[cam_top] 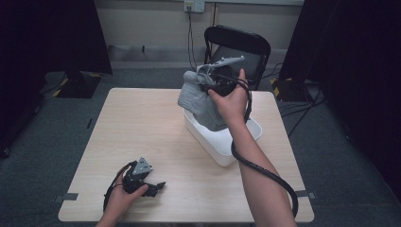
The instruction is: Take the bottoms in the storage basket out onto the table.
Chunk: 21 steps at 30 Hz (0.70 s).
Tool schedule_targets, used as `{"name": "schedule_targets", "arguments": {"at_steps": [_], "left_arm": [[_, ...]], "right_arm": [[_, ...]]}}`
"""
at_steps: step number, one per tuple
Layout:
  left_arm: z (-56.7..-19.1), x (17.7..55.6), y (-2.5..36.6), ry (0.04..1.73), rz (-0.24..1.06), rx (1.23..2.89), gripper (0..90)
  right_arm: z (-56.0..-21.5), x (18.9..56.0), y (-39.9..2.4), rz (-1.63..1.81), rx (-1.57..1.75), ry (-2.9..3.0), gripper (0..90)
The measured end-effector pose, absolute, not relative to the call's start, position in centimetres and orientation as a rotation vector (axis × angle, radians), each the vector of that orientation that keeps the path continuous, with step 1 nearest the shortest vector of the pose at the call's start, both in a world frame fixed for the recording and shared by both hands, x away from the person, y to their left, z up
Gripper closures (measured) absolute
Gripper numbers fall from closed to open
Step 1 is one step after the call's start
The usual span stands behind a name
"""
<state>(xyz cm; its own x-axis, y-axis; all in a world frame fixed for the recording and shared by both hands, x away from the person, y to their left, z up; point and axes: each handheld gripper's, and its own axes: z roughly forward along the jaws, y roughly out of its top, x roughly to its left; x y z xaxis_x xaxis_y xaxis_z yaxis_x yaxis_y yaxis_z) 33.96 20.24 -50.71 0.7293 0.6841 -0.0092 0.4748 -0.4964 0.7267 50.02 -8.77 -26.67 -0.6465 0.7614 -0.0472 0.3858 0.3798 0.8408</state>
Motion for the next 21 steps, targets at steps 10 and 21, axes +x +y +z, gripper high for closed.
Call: {"name": "schedule_targets", "arguments": {"at_steps": [10,21], "left_arm": [[-50.6,33.7,20.5,0.863,0.359,2.205,15.3],[-50.8,33.6,20.7,0.851,0.364,2.193,14.6]], "right_arm": [[-26.5,48.6,-3.2,1.253,0.913,2.265,72.2],[-29.6,47.9,2.4,1.299,0.868,2.334,72.1]]}}
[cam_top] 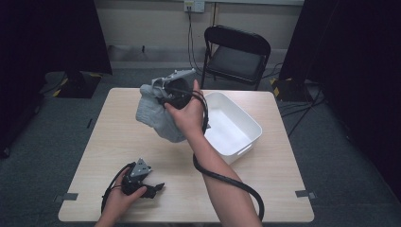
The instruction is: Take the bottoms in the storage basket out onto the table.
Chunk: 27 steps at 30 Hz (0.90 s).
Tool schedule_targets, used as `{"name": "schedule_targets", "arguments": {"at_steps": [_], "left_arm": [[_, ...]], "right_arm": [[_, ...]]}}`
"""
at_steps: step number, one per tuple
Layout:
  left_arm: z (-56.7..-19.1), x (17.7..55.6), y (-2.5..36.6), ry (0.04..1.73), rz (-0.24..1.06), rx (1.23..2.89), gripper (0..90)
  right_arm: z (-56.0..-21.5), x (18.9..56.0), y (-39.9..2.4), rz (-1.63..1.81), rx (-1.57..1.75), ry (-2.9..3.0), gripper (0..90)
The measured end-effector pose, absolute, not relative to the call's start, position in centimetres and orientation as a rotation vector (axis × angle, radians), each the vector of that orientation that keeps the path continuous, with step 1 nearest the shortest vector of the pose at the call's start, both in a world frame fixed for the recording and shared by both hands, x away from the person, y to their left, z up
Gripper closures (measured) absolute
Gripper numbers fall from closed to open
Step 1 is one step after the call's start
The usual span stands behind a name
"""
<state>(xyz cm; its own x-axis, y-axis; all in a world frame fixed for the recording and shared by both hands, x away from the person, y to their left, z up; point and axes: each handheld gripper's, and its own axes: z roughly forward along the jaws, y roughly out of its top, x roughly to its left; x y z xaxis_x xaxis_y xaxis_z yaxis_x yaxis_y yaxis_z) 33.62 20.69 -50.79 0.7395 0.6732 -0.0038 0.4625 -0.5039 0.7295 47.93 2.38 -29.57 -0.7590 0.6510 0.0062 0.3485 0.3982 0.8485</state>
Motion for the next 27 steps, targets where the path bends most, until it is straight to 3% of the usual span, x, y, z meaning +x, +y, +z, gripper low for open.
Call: {"name": "schedule_targets", "arguments": {"at_steps": [10,21,25,27], "left_arm": [[-50.8,33.6,20.6,0.848,0.358,2.192,12.1],[-50.8,33.6,20.6,0.847,0.358,2.192,11.8],[-50.8,33.6,20.6,0.847,0.357,2.192,11.8],[-50.8,33.6,20.6,0.847,0.357,2.192,11.8]], "right_arm": [[-35.8,48.6,3.5,1.292,0.927,2.419,71.6],[-38.5,48.5,2.9,1.293,0.981,2.425,70.2],[-38.9,48.4,2.5,1.291,0.979,2.434,63.8],[-38.9,48.3,2.4,1.269,0.976,2.433,54.8]]}}
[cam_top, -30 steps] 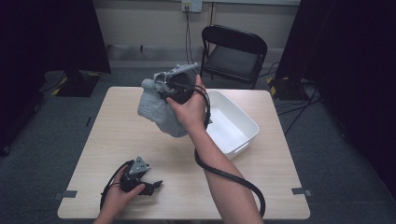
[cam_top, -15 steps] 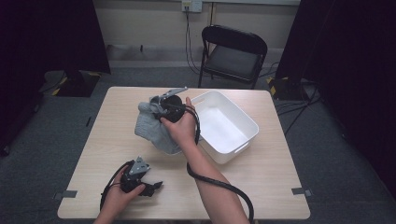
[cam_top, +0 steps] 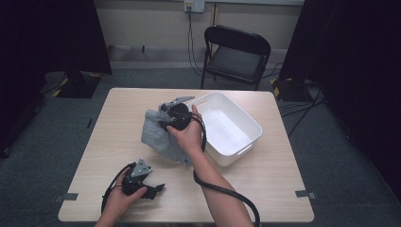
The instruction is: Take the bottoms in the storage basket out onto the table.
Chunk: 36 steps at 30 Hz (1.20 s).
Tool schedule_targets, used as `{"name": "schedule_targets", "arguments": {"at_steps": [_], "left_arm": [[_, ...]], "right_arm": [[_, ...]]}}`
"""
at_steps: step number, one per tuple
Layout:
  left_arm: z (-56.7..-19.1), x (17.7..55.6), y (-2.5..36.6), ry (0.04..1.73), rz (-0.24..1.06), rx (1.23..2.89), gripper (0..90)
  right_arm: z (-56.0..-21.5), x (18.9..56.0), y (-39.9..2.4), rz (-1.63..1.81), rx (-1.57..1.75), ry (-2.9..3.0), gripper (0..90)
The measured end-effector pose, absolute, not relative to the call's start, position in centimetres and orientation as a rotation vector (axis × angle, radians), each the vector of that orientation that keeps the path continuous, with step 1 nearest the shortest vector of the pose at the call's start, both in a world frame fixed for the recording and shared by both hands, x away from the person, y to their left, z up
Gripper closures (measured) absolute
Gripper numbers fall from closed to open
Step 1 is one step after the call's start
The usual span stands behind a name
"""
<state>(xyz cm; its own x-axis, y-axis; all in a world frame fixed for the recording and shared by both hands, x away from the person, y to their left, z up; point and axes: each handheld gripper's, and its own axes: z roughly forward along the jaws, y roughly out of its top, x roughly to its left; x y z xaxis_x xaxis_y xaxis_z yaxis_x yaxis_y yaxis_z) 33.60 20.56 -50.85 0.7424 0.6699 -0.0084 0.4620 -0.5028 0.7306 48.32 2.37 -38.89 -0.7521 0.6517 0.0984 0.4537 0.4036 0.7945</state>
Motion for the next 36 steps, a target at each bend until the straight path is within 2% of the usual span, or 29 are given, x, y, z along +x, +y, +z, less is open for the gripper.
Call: {"name": "schedule_targets", "arguments": {"at_steps": [3,6,15,36], "left_arm": [[-50.9,33.6,20.5,0.848,0.361,2.189,11.8],[-50.9,33.6,20.5,0.848,0.361,2.188,11.8],[-50.9,33.6,20.5,0.848,0.360,2.189,11.8],[-50.9,33.6,20.5,0.848,0.363,2.187,11.6]], "right_arm": [[-38.7,48.3,2.0,1.271,0.976,2.421,41.8],[-38.2,48.2,1.4,1.289,0.973,2.407,38.9],[-36.9,47.2,-1.2,1.298,0.918,2.392,35.8],[-36.5,45.8,-5.8,1.302,0.913,2.383,32.0]]}}
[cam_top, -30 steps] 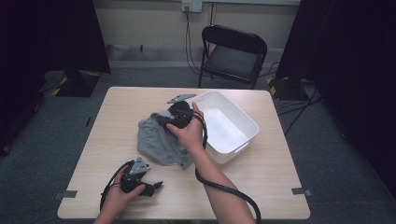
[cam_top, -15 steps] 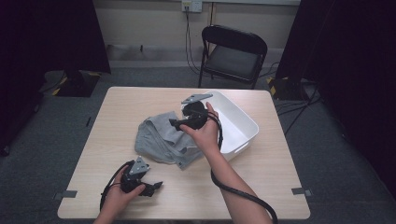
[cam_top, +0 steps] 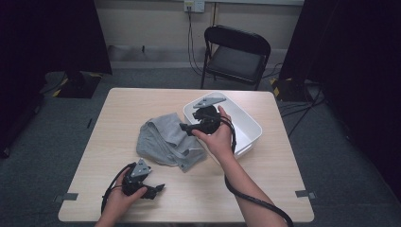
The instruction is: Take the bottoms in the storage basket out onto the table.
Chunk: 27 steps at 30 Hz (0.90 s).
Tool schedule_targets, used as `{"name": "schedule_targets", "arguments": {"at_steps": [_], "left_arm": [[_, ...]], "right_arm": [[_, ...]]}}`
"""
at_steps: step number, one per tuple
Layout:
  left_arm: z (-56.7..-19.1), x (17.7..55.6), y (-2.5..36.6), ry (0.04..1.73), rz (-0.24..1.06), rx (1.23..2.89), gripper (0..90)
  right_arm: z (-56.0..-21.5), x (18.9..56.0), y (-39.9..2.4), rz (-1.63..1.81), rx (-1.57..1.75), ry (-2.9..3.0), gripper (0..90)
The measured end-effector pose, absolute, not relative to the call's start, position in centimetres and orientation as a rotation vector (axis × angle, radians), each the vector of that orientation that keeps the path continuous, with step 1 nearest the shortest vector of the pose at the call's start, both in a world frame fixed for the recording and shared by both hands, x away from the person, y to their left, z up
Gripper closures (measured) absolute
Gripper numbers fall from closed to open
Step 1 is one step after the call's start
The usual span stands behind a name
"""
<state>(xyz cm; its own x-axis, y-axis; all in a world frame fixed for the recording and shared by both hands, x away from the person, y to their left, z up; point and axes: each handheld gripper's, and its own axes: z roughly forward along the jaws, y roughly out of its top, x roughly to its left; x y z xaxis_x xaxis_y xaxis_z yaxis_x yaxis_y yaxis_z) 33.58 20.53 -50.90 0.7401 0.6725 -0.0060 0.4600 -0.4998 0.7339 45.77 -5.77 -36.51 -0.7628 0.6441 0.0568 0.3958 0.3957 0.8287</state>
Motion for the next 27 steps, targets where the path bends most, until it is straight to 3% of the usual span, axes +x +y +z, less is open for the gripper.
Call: {"name": "schedule_targets", "arguments": {"at_steps": [27], "left_arm": [[-50.9,33.6,20.6,0.851,0.358,2.193,11.4]], "right_arm": [[-40.3,42.3,-11.5,1.241,0.906,2.422,31.9]]}}
